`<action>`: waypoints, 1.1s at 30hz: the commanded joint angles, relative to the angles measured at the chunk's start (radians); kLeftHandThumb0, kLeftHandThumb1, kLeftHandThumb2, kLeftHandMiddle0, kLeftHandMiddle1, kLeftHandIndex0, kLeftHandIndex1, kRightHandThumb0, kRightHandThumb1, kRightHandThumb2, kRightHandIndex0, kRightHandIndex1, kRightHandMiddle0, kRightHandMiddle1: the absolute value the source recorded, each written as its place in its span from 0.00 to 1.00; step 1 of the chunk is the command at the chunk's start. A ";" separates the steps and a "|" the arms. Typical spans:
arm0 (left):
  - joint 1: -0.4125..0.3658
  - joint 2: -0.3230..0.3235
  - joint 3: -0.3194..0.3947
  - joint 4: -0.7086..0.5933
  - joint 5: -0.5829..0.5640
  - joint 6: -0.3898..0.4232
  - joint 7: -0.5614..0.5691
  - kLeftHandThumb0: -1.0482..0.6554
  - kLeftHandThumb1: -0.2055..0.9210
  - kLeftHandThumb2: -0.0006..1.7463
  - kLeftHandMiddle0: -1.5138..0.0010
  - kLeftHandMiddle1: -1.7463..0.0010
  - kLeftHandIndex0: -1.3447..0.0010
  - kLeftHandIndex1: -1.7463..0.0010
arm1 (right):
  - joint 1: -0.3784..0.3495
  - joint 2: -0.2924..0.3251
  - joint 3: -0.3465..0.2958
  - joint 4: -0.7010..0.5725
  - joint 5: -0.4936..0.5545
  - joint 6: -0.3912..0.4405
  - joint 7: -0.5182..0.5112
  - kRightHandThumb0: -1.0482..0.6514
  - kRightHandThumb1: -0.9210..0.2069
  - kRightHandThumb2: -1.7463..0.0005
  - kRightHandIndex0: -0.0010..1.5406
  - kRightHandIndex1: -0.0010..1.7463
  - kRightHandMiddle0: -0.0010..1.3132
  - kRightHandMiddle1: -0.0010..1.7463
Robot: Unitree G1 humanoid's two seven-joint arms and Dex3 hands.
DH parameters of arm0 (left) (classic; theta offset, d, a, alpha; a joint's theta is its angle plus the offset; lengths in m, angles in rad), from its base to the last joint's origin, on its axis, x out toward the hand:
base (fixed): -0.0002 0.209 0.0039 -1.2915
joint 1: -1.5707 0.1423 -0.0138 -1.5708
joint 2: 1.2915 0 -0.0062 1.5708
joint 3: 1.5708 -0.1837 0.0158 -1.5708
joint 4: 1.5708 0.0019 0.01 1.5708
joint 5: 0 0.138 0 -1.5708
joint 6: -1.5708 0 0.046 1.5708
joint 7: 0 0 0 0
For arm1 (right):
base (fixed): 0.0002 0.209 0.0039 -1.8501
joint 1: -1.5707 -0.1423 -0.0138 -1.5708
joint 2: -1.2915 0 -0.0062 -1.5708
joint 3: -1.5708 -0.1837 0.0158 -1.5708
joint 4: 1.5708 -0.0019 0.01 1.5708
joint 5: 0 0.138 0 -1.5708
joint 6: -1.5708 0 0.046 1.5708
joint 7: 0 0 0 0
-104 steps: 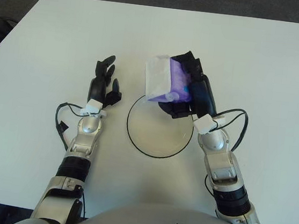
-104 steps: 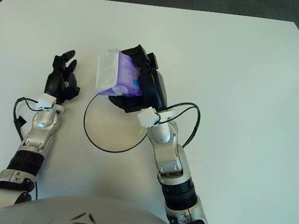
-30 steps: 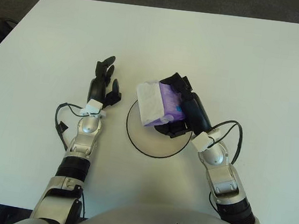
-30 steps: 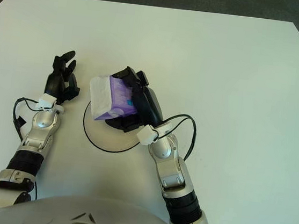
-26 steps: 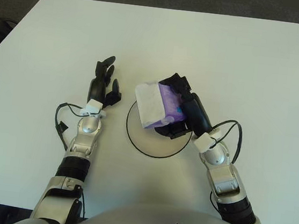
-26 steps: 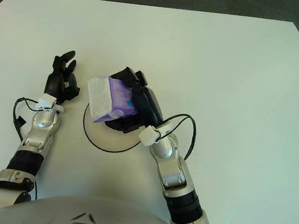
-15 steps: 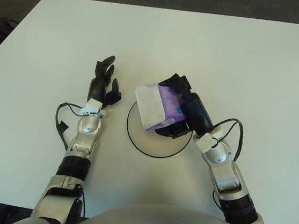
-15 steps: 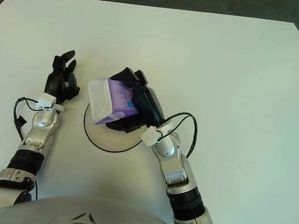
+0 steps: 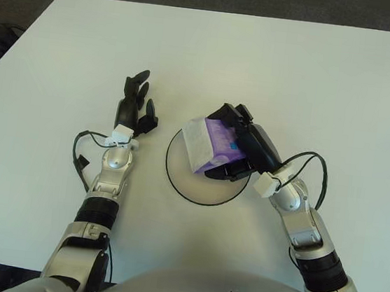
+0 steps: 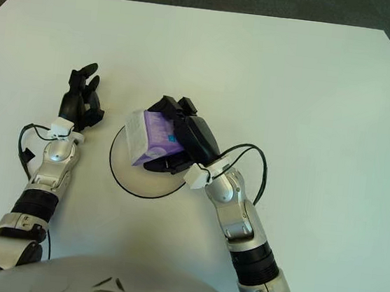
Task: Put the tissue paper into the plate.
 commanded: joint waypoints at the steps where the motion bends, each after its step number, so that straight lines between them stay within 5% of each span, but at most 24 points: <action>1: 0.120 -0.027 -0.017 0.138 0.020 -0.006 -0.002 0.22 1.00 0.51 0.78 1.00 1.00 0.55 | 0.003 -0.018 -0.006 -0.039 -0.009 0.021 0.028 0.32 0.02 0.71 0.18 0.79 0.12 0.95; 6: 0.123 -0.025 -0.024 0.130 0.028 -0.013 -0.002 0.23 1.00 0.50 0.77 1.00 1.00 0.54 | -0.018 -0.062 0.007 -0.039 -0.023 0.036 0.089 0.17 0.00 0.74 0.15 0.51 0.02 0.68; 13: 0.129 -0.028 -0.027 0.114 0.023 0.007 -0.006 0.24 1.00 0.50 0.74 0.99 1.00 0.53 | -0.053 -0.114 0.007 -0.073 -0.032 0.084 0.197 0.10 0.00 0.70 0.13 0.22 0.00 0.40; 20: 0.127 -0.033 -0.026 0.115 0.016 0.017 -0.008 0.24 1.00 0.49 0.72 0.98 1.00 0.52 | -0.089 -0.183 0.004 -0.108 -0.038 0.111 0.301 0.07 0.00 0.65 0.11 0.08 0.00 0.26; 33: 0.127 -0.042 -0.029 0.105 0.017 0.028 -0.002 0.22 1.00 0.49 0.72 0.98 1.00 0.51 | -0.140 -0.253 0.004 -0.110 -0.053 0.084 0.365 0.07 0.00 0.59 0.10 0.03 0.00 0.20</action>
